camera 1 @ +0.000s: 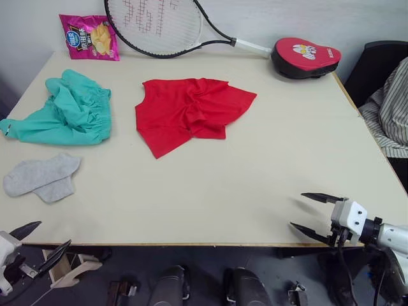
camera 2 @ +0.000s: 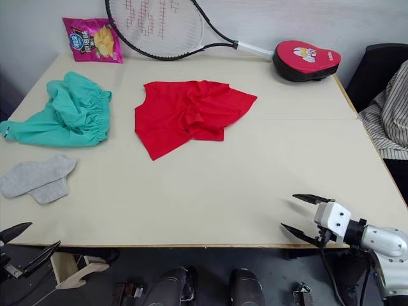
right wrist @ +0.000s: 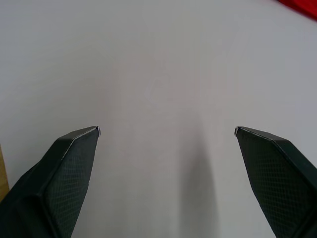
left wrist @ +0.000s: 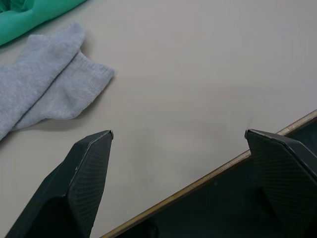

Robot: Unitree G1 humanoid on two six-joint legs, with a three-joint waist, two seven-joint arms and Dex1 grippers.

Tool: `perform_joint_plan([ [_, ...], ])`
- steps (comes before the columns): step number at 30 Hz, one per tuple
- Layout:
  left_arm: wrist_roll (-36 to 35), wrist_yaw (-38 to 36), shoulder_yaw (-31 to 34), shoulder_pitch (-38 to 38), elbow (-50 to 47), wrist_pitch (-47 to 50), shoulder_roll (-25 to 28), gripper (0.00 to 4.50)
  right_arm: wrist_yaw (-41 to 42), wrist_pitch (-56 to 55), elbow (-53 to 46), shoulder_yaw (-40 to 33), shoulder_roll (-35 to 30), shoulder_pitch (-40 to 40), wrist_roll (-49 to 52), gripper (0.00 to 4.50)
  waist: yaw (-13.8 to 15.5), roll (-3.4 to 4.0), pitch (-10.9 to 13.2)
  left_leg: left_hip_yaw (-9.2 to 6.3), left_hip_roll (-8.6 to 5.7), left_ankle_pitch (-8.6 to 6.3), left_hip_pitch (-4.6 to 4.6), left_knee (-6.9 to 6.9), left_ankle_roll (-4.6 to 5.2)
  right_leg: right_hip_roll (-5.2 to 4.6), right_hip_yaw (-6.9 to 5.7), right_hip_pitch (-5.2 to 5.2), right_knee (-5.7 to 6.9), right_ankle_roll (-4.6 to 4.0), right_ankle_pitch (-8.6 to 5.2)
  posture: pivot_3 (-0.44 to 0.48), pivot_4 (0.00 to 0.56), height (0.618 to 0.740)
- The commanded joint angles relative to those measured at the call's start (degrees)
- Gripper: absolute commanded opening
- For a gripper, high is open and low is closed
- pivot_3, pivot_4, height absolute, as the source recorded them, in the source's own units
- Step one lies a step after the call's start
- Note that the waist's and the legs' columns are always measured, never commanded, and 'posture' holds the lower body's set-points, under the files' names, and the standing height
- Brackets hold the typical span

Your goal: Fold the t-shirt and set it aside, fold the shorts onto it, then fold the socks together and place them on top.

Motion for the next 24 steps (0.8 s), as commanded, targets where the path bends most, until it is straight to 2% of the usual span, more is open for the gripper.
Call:
perform_joint_plan([
  [1, 0.34, -0.75, 1.24, 1.5, -2.08, -0.87, 0.35, 4.5, 0.45, 0.66, -1.52, -0.45, -0.65, -0.4, 1.71, 4.46, 0.0, 0.0, 0.0, 0.0, 0.0, 0.0, 0.0, 0.0, 0.0, 0.0, 0.0, 0.0, 0.0, 0.0, 0.0, 0.0, 0.15, 0.74],
  [6, -4.57, -1.87, 1.08, 1.38, -6.8, 5.58, 0.89, 4.5, 0.7, 4.21, -5.06, 0.41, -0.7, -1.54, 2.69, 4.46, -0.01, 0.0, 0.0, -0.02, 0.0, -0.01, 0.0, -0.01, 0.0, 0.0, 0.0, 0.0, -0.02, -0.01, -0.01, 0.0, 0.15, 0.74],
  [10, -11.3, 0.71, -1.86, -3.33, -14.71, 18.39, 4.79, 4.5, -4.01, 12.59, -9.31, 3.0, 1.76, -8.93, 4.04, 4.46, -0.04, 0.06, 0.04, -0.04, 0.0, -0.01, -0.01, 0.03, 0.0, 0.0, 0.02, 0.01, -0.01, -0.01, -0.01, 0.0, 0.15, 0.74],
  [13, -12.6, 5.18, -5.24, -11.68, -17.2, 23.47, 6.75, 4.5, -8.82, 19.1, -9.93, 6.6, 3.73, -16.67, 0.64, 4.46, -0.07, 0.26, 0.1, -0.09, 0.0, 0.04, 0.01, 0.06, -0.07, 0.0, 0.02, -0.01, 0.12, -0.02, -0.01, 0.0, 0.15, 0.74],
  [17, -6.55, 9.42, -17.18, -26.13, -14.8, 28.56, 10.91, 4.5, -13.06, 25.19, -3.91, 15.3, 8.8, -32.0, -6.7, 4.46, -0.15, 0.35, 0.12, -0.04, -0.02, 0.3, -0.07, 0.03, -0.52, 0.01, -0.03, -0.15, 0.21, -0.07, -0.04, 0.0, 0.15, 0.74],
  [21, 0.72, 12.71, -30.12, -42.94, -6.12, 31.05, 10.05, 4.5, -15.77, 24.85, 10.48, 22.12, 15.03, -46.34, -14.31, 4.46, -0.41, 0.32, 0.11, 0.19, -0.04, 0.5, -0.31, 0.02, -0.52, 0.1, -0.06, -0.58, 0.57, -0.07, -0.04, 0.0, 0.15, 0.74],
  [24, 5.11, 13.02, -37.54, -52.64, 1.11, 32.06, 8.03, 4.5, -18.54, 25.62, 22.53, 26.05, 18.99, -55.22, -19.8, 4.46, -0.8, 0.31, 0.11, 0.36, -0.05, 0.8, -0.42, 0.05, -0.26, 0.1, -0.12, -0.76, 1.03, -0.05, -0.02, 0.0, 0.15, 0.74],
])
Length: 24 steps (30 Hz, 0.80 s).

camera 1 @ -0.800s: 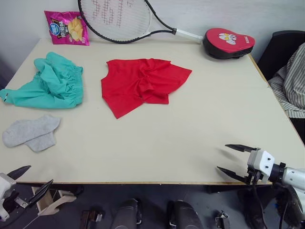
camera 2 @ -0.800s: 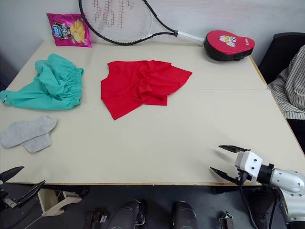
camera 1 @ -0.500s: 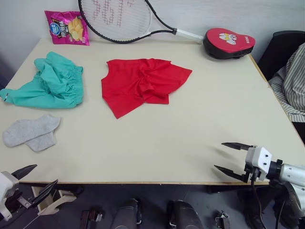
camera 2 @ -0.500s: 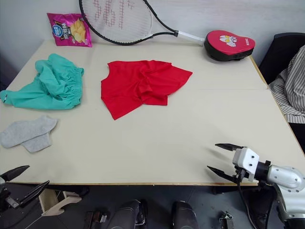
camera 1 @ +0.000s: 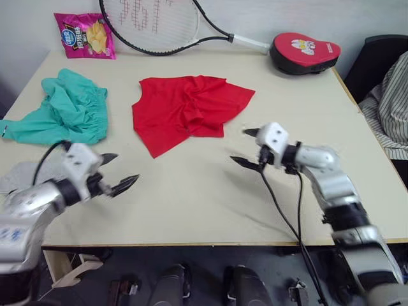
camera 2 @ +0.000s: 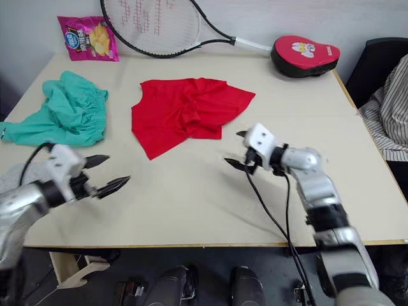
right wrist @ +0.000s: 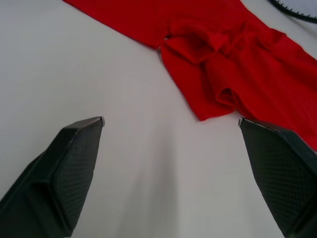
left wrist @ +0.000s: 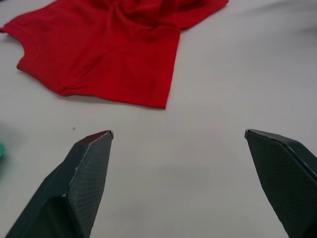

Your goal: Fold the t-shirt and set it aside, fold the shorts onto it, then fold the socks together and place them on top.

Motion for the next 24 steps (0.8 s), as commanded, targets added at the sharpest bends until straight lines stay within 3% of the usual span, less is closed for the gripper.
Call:
perform_joint_plan([
  [1, 4.65, -0.03, -6.28, -6.99, 6.46, 0.47, -1.51, 4.5, -3.85, -0.05, 11.31, 3.09, 3.12, -7.63, -5.93, 4.46, -0.37, -0.02, 0.0, 0.03, 0.0, 0.05, -0.01, 0.05, 0.02, 0.0, -0.01, -0.02, 0.07, 0.0, 0.0, 0.0, 0.15, 0.74],
  [8, 12.11, 0.31, -14.14, -20.69, 25.12, -2.48, -8.33, 4.5, -8.92, -4.13, 36.77, 2.38, 11.2, -22.53, -8.61, 4.46, -1.18, -0.06, 0.02, 0.11, 0.01, 0.2, -0.06, 0.05, 0.02, 0.04, -0.03, -0.1, 0.12, 0.02, 0.01, 0.0, 0.15, 0.74],
  [15, 19.47, 2.38, -17.29, -32.41, 46.95, -8.73, -12.15, 4.5, -11.08, -6.99, 49.37, 0.55, 14.8, -28.25, -9.85, 4.46, -1.14, -0.09, 0.0, 0.12, 0.01, 0.29, 0.03, 0.09, -0.02, 0.01, -0.01, -0.06, 0.34, 0.02, 0.01, 0.0, 0.15, 0.74],
  [16, 20.05, 1.81, -17.7, -33.46, 49.4, -9.55, -12.32, 4.5, -11.2, -6.8, 50.22, 0.41, 15.14, -28.63, -10.07, 4.29, -1.17, -0.1, -0.01, 0.14, 0.0, 0.31, 0.08, 0.1, -0.02, 0.0, -0.01, -0.05, 0.41, 0.02, 0.01, 0.0, 0.15, 0.74],
  [19, 20.92, 0.88, -17.98, -36.12, 55.72, -11.0, -12.98, 3.9, -12.19, -6.99, 51.94, 0.05, 16.19, -29.38, -10.8, 3.52, -1.28, -0.12, -0.03, 0.19, 0.0, 0.35, 0.25, 0.07, -0.06, -0.02, 0.02, 0.0, 0.55, 0.02, 0.01, 0.0, 0.15, 0.74],
  [24, 21.57, -1.05, -18.43, -36.91, 60.61, -11.57, -13.59, 2.39, -14.07, -6.96, 53.25, -0.71, 18.01, -30.17, -11.65, 1.78, -1.74, -0.13, -0.04, 0.2, 0.01, 0.38, 0.34, 0.07, -0.12, -0.05, 0.08, -0.01, 0.71, 0.02, 0.01, 0.0, 0.15, 0.74],
])
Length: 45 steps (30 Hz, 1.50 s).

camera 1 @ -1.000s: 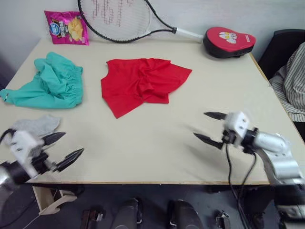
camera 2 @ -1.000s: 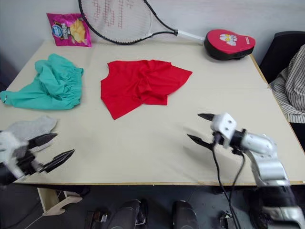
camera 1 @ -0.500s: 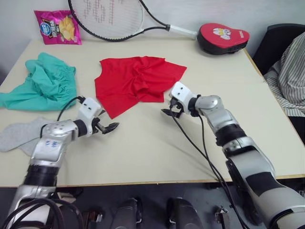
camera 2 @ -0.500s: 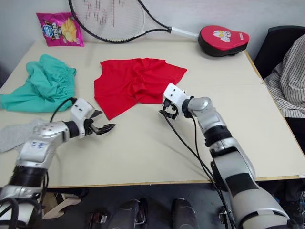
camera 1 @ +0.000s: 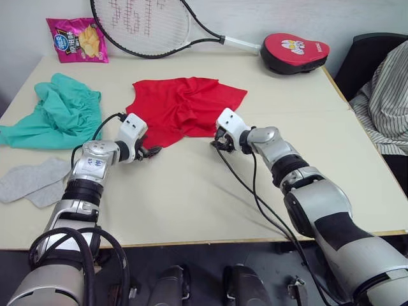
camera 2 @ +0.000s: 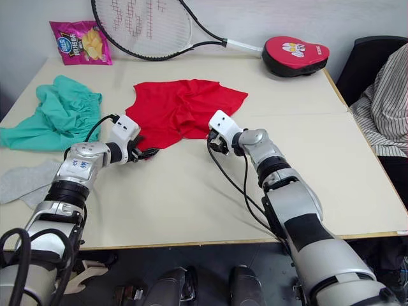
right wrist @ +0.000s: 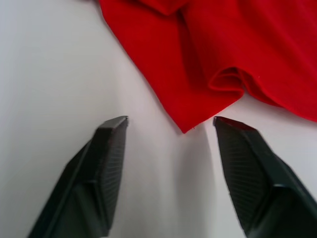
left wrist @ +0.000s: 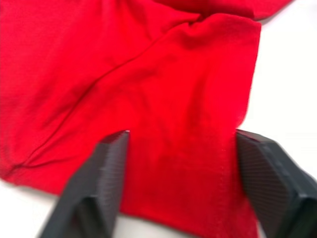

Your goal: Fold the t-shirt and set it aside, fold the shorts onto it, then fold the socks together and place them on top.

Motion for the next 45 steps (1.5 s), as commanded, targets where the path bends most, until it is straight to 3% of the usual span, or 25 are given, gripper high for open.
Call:
perform_joint_plan([
  [1, 3.35, -0.57, -1.55, 2.11, 4.98, 0.8, -0.07, 2.12, -1.03, -0.63, 0.43, -1.01, 0.94, -2.19, -0.85, 1.48, -0.42, -0.01, -0.01, 0.0, 0.0, 0.0, 0.01, 0.0, -0.01, 0.0, 0.0, 0.0, 0.02, 0.0, 0.0, 0.0, 0.15, 0.74],
  [5, 3.12, -1.47, -1.26, 3.91, 4.72, 0.3, -0.02, 0.78, -2.45, -0.24, 0.97, -2.31, 2.18, -2.87, -0.85, 0.0, -0.78, -0.01, -0.05, -0.02, 0.0, 0.0, 0.05, -0.01, -0.02, -0.02, 0.0, -0.01, 0.11, 0.0, 0.0, 0.0, 0.15, 0.74],
  [8, 2.35, -2.35, -0.31, 5.92, 2.26, 0.75, 0.72, 0.02, -3.17, 0.04, 1.16, -2.82, 2.59, -2.99, -1.08, 0.0, -0.85, -0.01, -0.06, -0.02, 0.0, 0.0, 0.11, -0.02, -0.04, -0.05, -0.01, -0.03, 0.25, 0.0, 0.0, 0.0, 0.15, 0.74],
  [14, -0.02, -4.34, 3.3, 12.26, -7.04, 2.53, 2.99, 0.02, -1.77, -0.97, 0.91, -2.97, 2.66, -2.52, -2.19, 0.0, -2.42, 0.0, -0.06, -0.01, 0.04, -0.05, 0.12, -0.14, -0.12, -0.04, -0.05, -0.12, 0.29, 0.0, 0.0, 0.0, 0.15, 0.74],
  [23, -8.73, -11.01, 12.57, 31.7, -38.52, 11.23, 12.01, 0.02, 12.09, -4.0, -2.59, -4.88, -0.84, -1.8, 0.23, 0.0, -3.19, 0.04, -0.03, -0.03, 0.12, -0.19, 0.15, -0.27, -0.2, 0.01, -0.03, -0.18, 0.24, -0.02, -0.01, 0.0, 0.15, 0.74],
  [26, -10.34, -11.47, 16.49, 37.45, -43.65, 12.06, 14.95, 0.0, 17.1, -3.83, -4.11, -4.48, -2.51, -1.31, 0.38, 0.58, -2.78, 0.05, -0.02, -0.06, 0.13, -0.21, 0.12, -0.26, -0.21, 0.01, -0.02, -0.17, 0.12, -0.03, -0.02, 0.0, 0.15, 0.74],
  [34, -11.39, -8.89, 19.6, 39.41, -44.91, 11.91, 14.82, 0.0, 12.3, -5.06, -2.62, -1.96, -3.74, -0.76, -3.69, 3.33, -1.95, 0.06, -0.01, -0.07, 0.09, -0.36, 0.05, -0.4, -0.46, -0.03, -0.02, -0.15, -0.17, -0.06, -0.03, 0.0, 0.15, 0.74],
  [45, -11.31, -8.03, 18.32, 39.64, -45.29, 12.32, 14.79, 0.0, 9.46, 0.6, -0.71, -1.2, -3.22, -1.59, -5.18, 3.33, -2.04, 0.06, -0.01, -0.07, 0.08, -0.22, 0.02, -0.42, -0.24, -0.02, -0.05, -0.15, -0.17, -0.06, -0.03, 0.0, 0.15, 0.74],
])
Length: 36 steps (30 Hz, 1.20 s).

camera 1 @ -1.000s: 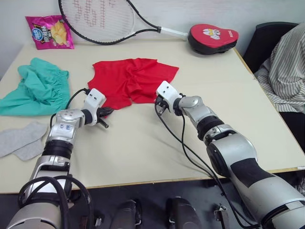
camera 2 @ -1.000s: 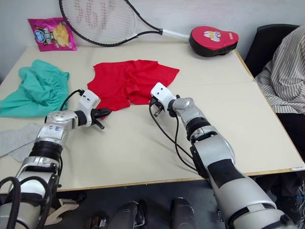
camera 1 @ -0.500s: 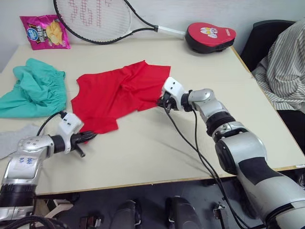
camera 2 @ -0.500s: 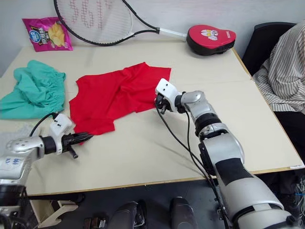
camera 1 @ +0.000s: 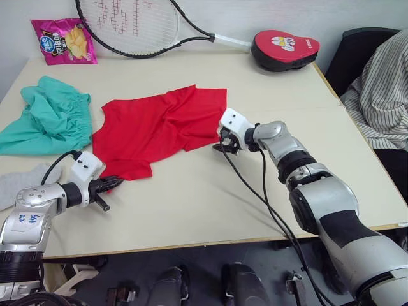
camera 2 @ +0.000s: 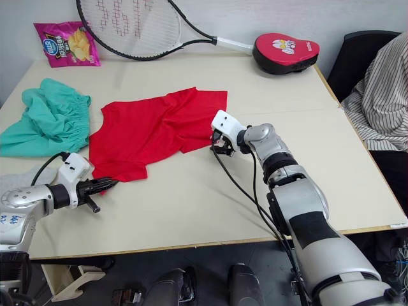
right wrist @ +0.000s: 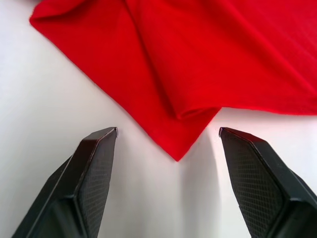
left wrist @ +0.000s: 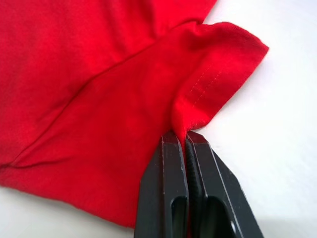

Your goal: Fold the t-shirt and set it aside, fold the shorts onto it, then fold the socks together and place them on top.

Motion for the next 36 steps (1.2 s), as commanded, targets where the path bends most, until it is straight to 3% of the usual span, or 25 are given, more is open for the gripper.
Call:
perform_joint_plan([
  [1, -0.28, 0.35, 0.84, 0.44, -1.56, -0.12, 0.16, 0.0, -0.31, 1.21, 0.15, 0.21, 0.36, -0.72, -0.54, 3.33, -0.01, 0.0, 0.0, 0.0, 0.0, 0.0, 0.0, 0.0, 0.0, 0.0, 0.0, 0.0, 0.0, 0.0, 0.0, 0.0, 0.15, 0.74],
  [8, -0.52, 0.46, 0.48, 0.5, -2.62, 0.78, -0.07, 0.0, -3.2, 3.83, 1.51, -1.39, 3.12, -1.26, 0.11, 3.33, -0.5, -0.01, -0.01, 0.01, 0.03, 0.01, 0.03, 0.0, -0.02, 0.03, 0.01, 0.01, 0.02, 0.0, 0.0, 0.0, 0.15, 0.74],
  [9, -0.54, 0.41, 0.52, 0.52, -2.74, 0.87, -0.01, 0.0, -3.29, 4.43, 1.68, -1.73, 3.31, -1.35, 0.27, 3.16, -0.51, -0.01, -0.01, 0.01, 0.03, 0.02, 0.05, -0.01, -0.03, 0.04, 0.0, 0.01, 0.03, -0.01, 0.0, 0.0, 0.15, 0.74],
  [11, -0.62, 0.2, 0.85, 0.76, -2.78, 0.92, 0.22, 0.0, -3.38, 5.55, 1.98, -2.54, 3.65, -1.65, 0.76, 2.77, -0.5, -0.01, -0.01, 0.02, 0.04, 0.02, 0.06, -0.01, -0.03, 0.04, 0.01, 0.01, 0.03, -0.01, -0.01, 0.0, 0.15, 0.74],
  [19, -0.66, 0.0, 1.23, 0.97, -2.84, 0.91, 0.63, 0.0, -2.74, 8.34, 2.39, -6.43, 4.5, -2.87, 3.26, 0.09, -0.28, -0.01, -0.01, 0.02, 0.04, 0.01, 0.05, -0.01, -0.04, 0.03, 0.02, 0.01, 0.04, -0.02, -0.01, 0.0, 0.15, 0.74],
  [27, -0.7, 0.21, 1.72, 1.69, -3.0, 0.48, 0.53, 0.0, 2.0, 8.28, 1.8, -5.62, 2.27, -1.94, 2.49, 0.04, -0.25, -0.01, -0.01, 0.01, 0.03, 0.01, 0.05, -0.08, -0.04, 0.02, 0.01, 0.0, 0.01, -0.02, -0.01, 0.0, 0.15, 0.74],
  [36, -4.63, -6.97, 5.41, 8.1, -9.75, -2.38, 3.01, 0.0, 28.85, 10.85, -4.93, -2.62, -8.19, 2.43, 3.52, 0.04, 0.18, -0.01, 0.0, 0.02, 0.0, -0.09, 0.01, -0.11, 0.05, -0.01, 0.01, 0.0, -0.13, -0.02, -0.01, 0.0, 0.15, 0.74],
])
